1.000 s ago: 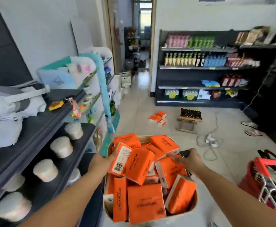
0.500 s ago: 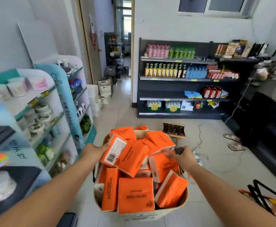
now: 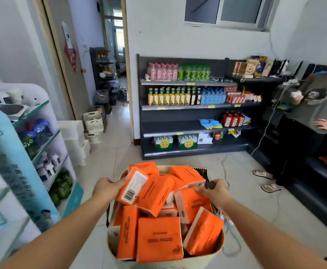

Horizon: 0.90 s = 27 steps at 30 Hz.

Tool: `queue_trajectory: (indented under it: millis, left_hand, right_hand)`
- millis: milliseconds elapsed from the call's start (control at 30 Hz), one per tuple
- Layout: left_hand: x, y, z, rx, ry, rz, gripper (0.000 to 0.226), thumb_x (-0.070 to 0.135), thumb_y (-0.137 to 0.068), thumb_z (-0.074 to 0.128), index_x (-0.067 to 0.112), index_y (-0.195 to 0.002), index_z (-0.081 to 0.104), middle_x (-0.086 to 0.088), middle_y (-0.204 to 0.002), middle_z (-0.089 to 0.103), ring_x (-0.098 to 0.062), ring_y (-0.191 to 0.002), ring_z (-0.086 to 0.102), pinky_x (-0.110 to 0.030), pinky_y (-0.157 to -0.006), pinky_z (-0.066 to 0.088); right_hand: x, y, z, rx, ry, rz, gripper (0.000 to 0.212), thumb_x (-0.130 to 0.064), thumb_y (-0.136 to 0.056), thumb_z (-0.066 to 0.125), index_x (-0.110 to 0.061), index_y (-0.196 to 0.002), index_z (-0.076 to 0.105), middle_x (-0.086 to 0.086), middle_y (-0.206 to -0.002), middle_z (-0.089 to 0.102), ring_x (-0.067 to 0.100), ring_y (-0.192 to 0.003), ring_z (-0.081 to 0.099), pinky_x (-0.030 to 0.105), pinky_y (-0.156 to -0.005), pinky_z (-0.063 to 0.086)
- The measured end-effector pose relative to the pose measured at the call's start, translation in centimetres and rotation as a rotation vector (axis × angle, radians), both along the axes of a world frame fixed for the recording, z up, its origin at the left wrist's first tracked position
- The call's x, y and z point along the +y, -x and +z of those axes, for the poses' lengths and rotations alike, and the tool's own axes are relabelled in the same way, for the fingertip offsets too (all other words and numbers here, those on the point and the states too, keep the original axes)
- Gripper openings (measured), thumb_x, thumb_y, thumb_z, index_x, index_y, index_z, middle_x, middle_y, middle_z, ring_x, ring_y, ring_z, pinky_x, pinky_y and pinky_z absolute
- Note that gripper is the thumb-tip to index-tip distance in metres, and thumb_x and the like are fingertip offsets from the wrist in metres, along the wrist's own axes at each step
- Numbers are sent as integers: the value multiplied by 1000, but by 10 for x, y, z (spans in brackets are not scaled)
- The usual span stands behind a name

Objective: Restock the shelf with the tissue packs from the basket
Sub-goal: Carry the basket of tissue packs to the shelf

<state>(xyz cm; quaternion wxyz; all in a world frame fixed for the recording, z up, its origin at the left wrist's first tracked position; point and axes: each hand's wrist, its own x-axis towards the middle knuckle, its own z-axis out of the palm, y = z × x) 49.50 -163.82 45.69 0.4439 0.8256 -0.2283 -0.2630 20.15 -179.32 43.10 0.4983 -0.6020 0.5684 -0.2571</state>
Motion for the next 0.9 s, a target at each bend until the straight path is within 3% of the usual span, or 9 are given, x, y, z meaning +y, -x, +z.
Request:
queue_trajectory:
  millis: [67,200,300,500,600,733,833,900]
  left_hand:
    - [-44,-23,4,-4,-16,-40,45,52,-79,72,11,-82,55,-9,-83,67,-23,-79,64,-39,-75,53]
    - [-126,-60,12,-22,-34,-90,42,50,-81,71,10,-80,56,-7,-79,67,-19,-72,62,-32,-64,48]
    - [-192,-90,20,-35,-28,-121,44,50,-78,74,8,-83,60,-7,-79,69,-22,-78,66,-38,-74,54]
    - [-327,-148,18,-56,0,-174,42,45,-75,79,7,-79,61,-4,-76,65,-18,-74,62,-33,-67,47]
    - [-390,-174,7,-39,-18,-163,44,44,-75,79,9,-89,57,-3,-82,63,-17,-76,59,-33,-70,48]
    - [-471,-208,-1,-15,-41,-110,47,47,-73,80,9,-91,59,-5,-84,64,-15,-76,59,-32,-68,49]
    - [-523,-233,-4,11,-49,-77,41,45,-75,79,13,-83,54,-3,-83,62,-14,-75,58,-33,-72,50]
    - [-552,-248,-7,19,-60,-61,40,44,-76,79,14,-84,54,-3,-84,62,-14,-75,58,-32,-70,50]
  right_hand:
    - [-37,-19,1,-22,-14,-15,55,-30,-72,85,-13,-106,46,5,-101,57,13,-86,55,24,-61,44]
    - [-110,-53,5,-39,-8,-94,52,-24,-77,82,-11,-109,45,-3,-91,54,5,-77,52,18,-53,39]
    - [-168,-80,6,-51,-26,-115,49,-25,-80,80,-14,-110,43,-3,-91,55,5,-76,53,18,-48,40]
    - [-305,-129,-8,1,32,-109,54,-33,-74,83,-9,-108,49,6,-97,60,19,-89,60,29,-65,46]
    - [-374,-155,-20,14,27,-71,65,-48,-64,86,-14,-110,57,5,-95,64,18,-83,62,29,-61,51]
    - [-463,-190,-24,15,-3,-62,51,-32,-78,80,-9,-109,47,3,-94,57,12,-79,53,23,-55,37]
    - [-523,-218,-27,26,-24,-39,55,-28,-75,83,-6,-111,47,6,-95,60,14,-81,57,25,-58,43]
    - [-553,-237,-25,34,-40,-37,66,-38,-65,88,-6,-109,52,7,-96,66,18,-83,64,32,-64,53]
